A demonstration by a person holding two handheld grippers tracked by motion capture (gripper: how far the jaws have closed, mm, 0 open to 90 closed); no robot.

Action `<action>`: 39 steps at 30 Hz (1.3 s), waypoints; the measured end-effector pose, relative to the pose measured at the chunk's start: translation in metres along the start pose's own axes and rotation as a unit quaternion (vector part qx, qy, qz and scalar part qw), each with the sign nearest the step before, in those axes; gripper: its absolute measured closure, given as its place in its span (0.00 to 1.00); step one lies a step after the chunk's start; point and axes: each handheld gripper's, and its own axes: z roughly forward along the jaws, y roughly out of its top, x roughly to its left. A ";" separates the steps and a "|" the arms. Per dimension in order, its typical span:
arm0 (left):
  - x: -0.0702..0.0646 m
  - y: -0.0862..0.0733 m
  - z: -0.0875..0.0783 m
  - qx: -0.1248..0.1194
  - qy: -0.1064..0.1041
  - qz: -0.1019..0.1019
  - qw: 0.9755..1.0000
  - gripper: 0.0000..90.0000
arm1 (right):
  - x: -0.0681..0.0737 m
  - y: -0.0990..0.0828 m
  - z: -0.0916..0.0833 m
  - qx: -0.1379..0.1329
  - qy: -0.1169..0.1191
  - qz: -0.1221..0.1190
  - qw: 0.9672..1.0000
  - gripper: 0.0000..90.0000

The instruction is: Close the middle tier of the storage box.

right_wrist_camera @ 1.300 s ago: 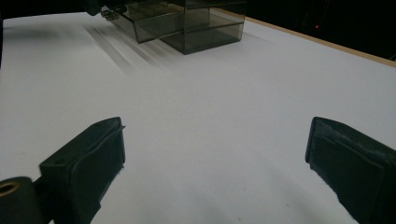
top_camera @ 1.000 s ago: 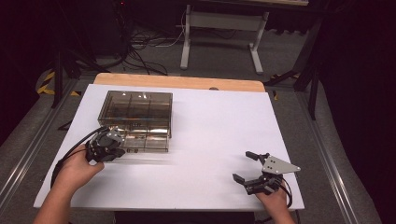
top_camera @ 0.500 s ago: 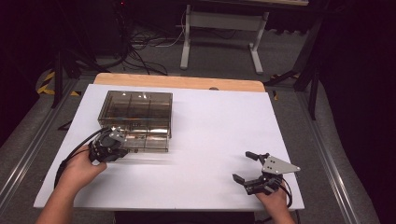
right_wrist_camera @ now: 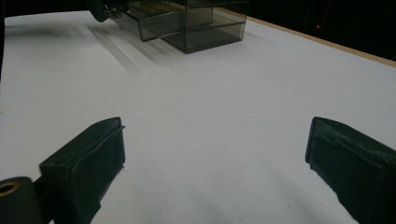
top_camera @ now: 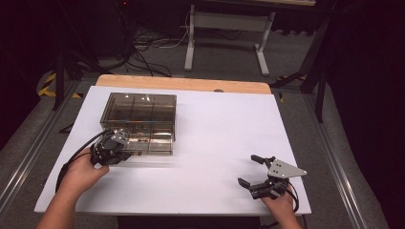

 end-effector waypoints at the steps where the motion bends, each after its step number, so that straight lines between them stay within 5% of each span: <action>1: 0.000 0.000 0.000 -0.002 0.003 -0.005 1.000 0.99 | 0.000 0.000 0.000 0.000 0.000 0.000 1.000 0.06; 18: 0.005 0.001 -0.001 -0.024 0.041 -0.023 0.999 0.99 | 0.000 0.000 0.001 0.001 -0.002 -0.002 1.000 0.06; 39: 0.012 0.007 0.007 -0.049 0.060 -0.045 0.996 0.99 | 0.000 0.000 0.001 0.001 -0.004 0.000 1.000 0.06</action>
